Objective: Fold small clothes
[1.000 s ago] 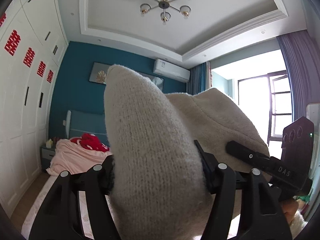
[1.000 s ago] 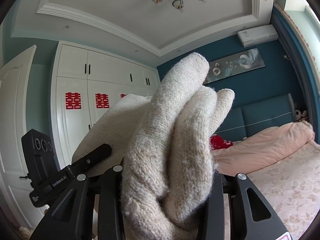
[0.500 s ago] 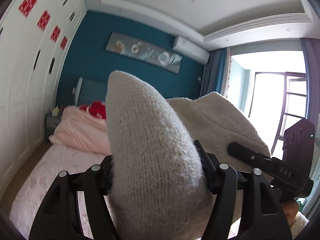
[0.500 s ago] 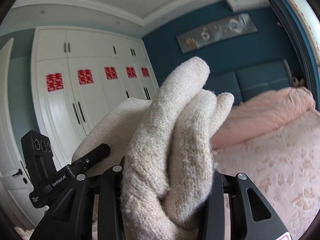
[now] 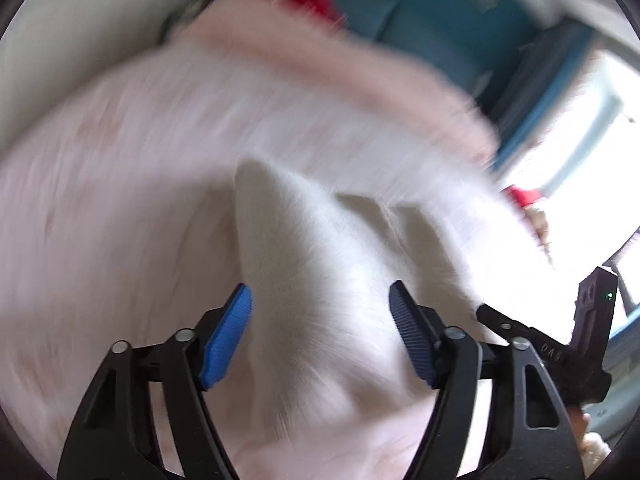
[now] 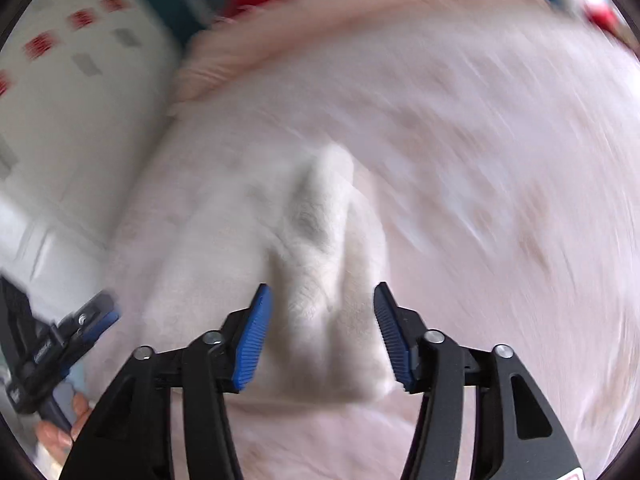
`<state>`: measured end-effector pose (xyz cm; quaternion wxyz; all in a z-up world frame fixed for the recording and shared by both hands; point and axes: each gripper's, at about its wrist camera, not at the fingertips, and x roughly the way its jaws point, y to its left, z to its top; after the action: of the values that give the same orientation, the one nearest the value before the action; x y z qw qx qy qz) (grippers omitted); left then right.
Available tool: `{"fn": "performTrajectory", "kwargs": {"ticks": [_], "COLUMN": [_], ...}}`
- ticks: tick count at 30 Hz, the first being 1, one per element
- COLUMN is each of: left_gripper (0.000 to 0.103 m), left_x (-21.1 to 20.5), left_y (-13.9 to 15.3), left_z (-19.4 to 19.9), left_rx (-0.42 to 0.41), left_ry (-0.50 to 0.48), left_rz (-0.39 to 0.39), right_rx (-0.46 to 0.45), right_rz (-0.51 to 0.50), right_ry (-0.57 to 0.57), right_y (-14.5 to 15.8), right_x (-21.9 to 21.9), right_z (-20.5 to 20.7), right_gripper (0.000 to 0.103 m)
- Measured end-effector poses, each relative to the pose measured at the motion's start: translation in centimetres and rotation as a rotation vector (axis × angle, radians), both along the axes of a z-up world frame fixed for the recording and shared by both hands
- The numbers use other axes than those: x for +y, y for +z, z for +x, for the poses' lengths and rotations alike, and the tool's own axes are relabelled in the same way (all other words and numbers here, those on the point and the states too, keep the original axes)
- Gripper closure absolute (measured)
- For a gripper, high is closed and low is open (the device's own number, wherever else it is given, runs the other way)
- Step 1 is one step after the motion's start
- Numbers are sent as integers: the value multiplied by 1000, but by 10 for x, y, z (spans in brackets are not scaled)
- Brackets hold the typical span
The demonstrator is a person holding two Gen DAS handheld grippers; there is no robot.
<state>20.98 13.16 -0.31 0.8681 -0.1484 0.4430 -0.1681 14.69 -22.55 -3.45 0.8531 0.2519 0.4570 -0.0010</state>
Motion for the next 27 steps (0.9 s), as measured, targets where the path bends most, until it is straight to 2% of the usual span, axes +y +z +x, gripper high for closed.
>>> {"fn": "performTrajectory", "kwargs": {"ticks": [1,2,5,7,8,9,10,12,13,14,15,16,18,20,22,24,25,27], "left_gripper": [40,40,37,32,28,25,24,24,25,38,56,64,76,77,76,71,68,62], "left_x": [11,18,34,32,29,25,19,11,9,9,7,7,14,19,19,13,11,7], "left_y": [-12,-12,4,10,9,3,-10,-29,-40,-47,-50,-52,-44,-29,-24,-39,-46,-45], "left_z": [-10,-16,-32,-32,-29,-25,-21,-13,-13,-10,-9,-7,1,4,6,8,7,-3], "left_rx": [31,32,-1,14,31,66,122,205,240,251,253,253,249,208,194,243,250,215], "left_ry": [15,24,42,35,26,13,4,8,19,28,31,26,11,-15,-35,-48,-51,-58], "left_rz": [-9,-23,-53,-60,-70,-94,-125,-185,-216,-215,-200,-176,-187,-153,-74,-21,6,57], "right_rx": [-47,-67,-101,-107,-101,-82,-58,20,57,74,79,67,8,-45,-35,100,114,68], "right_rz": [61,59,-5,-58,-74,-86,-86,-19,36,112,151,151,135,113,80,-17,2,64], "right_ry": [-21,-34,26,62,66,62,53,40,41,51,49,36,68,109,117,126,107,53], "right_y": [0,6,28,34,33,27,23,1,-12,-24,-28,-25,-2,21,16,-19,-28,-14], "right_x": [-9,-11,0,11,14,16,15,11,9,10,11,12,21,32,40,48,46,39], "right_z": [-19,-29,-33,-24,-19,-14,-11,-2,2,5,5,3,-4,-16,-21,-15,-18,-31], "right_gripper": [56,56,56,50,37,31,31,31,34,57,64,69,80,81,79,66,64,64]}}
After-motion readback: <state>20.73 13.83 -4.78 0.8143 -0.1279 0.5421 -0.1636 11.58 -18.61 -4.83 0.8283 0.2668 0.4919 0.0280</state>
